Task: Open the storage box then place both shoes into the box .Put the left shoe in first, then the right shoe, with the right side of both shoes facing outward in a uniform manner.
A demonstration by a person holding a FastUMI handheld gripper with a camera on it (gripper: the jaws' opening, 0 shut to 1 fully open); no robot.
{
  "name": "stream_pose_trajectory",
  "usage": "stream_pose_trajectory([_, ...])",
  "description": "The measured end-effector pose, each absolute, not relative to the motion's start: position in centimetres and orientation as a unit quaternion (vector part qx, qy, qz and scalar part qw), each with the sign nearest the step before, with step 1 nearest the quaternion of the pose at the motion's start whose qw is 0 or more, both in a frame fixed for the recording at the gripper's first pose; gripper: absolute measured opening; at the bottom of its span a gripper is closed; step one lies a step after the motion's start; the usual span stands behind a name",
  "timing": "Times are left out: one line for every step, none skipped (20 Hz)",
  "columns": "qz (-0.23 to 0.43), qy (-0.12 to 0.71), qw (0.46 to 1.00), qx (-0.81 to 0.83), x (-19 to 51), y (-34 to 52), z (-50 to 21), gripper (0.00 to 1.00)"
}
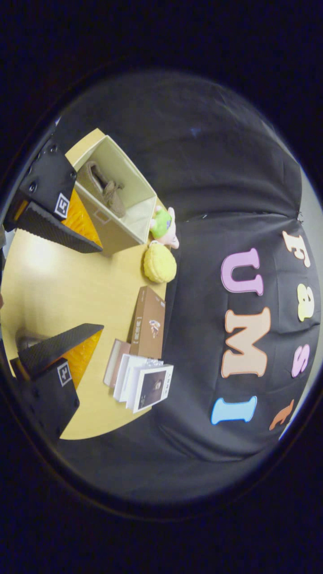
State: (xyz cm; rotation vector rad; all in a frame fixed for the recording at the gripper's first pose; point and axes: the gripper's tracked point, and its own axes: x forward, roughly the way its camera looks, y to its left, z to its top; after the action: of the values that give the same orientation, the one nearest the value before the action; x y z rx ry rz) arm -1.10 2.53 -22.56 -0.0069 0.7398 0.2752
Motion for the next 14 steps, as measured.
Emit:
stream_pose_trajectory([0.125,0.362,0.924,-0.006,-1.2,1.1,-22.8,0.99])
stream_pose_trajectory([0.117,0.363,0.924,-0.006,-1.2,-0.1,-23.1,0.99])
stream_pose_trajectory([0.109,0.365,0.924,-0.007,-1.3,-1.3,-23.4,0.99])
stream_pose_trajectory([0.1,0.368,0.924,-0.009,-1.5,-2.7,-23.8,0.99])
stream_pose_trajectory([0.092,0.372,0.923,-0.013,-1.7,-4.0,-24.3,0.99])
stream_pose_trajectory([0.085,0.379,0.921,-0.017,-2.0,-5.3,-25.0,0.99])
stream_pose_trajectory([0.082,0.384,0.919,-0.02,-2.3,-6.4,-25.6,0.99])
stream_pose_trajectory([0.077,0.39,0.917,-0.024,-2.5,-7.5,-26.4,0.99])
stream_pose_trajectory([0.072,0.397,0.915,-0.029,-2.8,-8.6,-27.1,0.99])
stream_pose_trajectory([0.07,0.404,0.912,-0.031,-3.1,-9.5,-28.0,0.99])
stream_pose_trajectory([0.067,0.411,0.909,-0.033,-3.4,-10.3,-28.7,0.99])
stream_pose_trajectory([0.065,0.418,0.905,-0.034,-3.5,-11.0,-29.5,0.99])
stream_pose_trajectory([0.064,0.426,0.902,-0.037,-3.7,-11.5,-30.4,1.0])
stream_pose_trajectory([0.066,0.434,0.898,-0.039,-3.9,-11.8,-31.3,1.0])
